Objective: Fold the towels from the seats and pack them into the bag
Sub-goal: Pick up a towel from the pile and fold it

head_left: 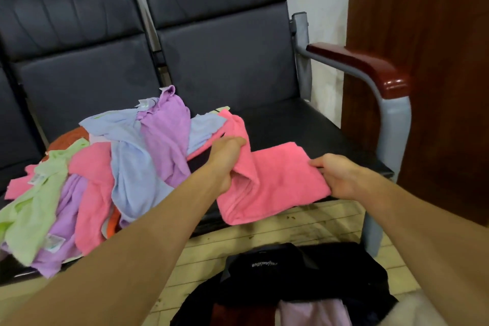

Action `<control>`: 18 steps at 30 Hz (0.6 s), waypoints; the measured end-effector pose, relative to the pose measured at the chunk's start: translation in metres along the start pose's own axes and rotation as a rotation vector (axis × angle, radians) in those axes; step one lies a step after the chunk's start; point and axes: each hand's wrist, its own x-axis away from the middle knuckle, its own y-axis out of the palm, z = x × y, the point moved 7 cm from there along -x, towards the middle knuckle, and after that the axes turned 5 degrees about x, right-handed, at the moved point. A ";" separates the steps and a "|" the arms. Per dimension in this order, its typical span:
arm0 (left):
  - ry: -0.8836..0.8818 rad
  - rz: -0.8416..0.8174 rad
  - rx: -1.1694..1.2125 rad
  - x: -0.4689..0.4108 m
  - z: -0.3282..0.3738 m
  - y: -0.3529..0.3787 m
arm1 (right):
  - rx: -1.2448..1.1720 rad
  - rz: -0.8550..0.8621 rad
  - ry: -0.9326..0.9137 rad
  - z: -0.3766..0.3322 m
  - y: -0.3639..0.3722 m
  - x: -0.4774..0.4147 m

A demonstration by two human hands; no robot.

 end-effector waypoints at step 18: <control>-0.089 -0.480 -0.228 0.026 -0.032 0.080 | -0.021 -0.070 -0.041 -0.010 0.009 0.000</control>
